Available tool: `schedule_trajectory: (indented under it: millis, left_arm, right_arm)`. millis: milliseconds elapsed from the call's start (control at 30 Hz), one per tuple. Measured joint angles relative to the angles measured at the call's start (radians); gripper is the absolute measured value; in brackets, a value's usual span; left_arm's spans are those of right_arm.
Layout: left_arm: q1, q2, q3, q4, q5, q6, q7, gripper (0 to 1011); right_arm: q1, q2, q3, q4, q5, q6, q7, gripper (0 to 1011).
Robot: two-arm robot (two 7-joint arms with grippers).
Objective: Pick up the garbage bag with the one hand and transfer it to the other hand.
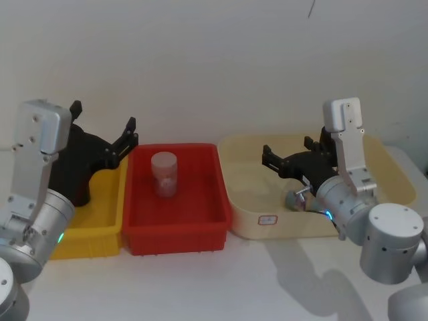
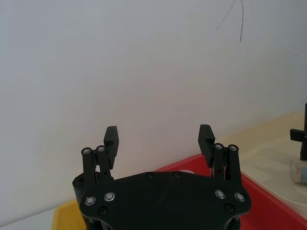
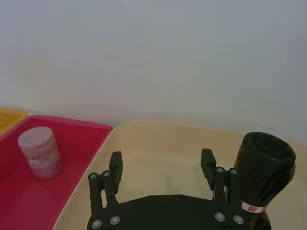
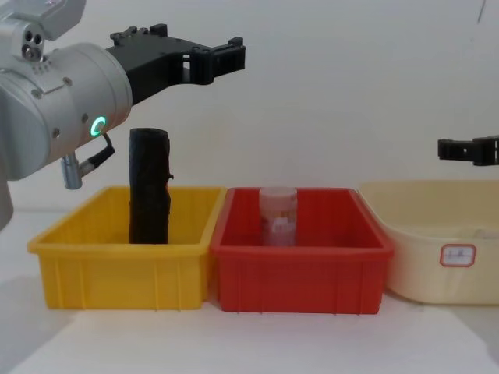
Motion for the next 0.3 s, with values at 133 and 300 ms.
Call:
schedule_trajectory:
  millis: [133,300]
  left_arm:
    - [0.000,0.000,0.000,0.000,0.000,0.000,0.000,1001]
    - [0.000,0.000,0.000,0.000,0.000,0.000,0.000,1001]
  right_arm:
    - [-0.004,0.000,0.004,-0.008,0.005,0.002,0.002,1000]
    - [-0.009,-0.001,0.007,-0.018,0.011,0.003,0.004,1000]
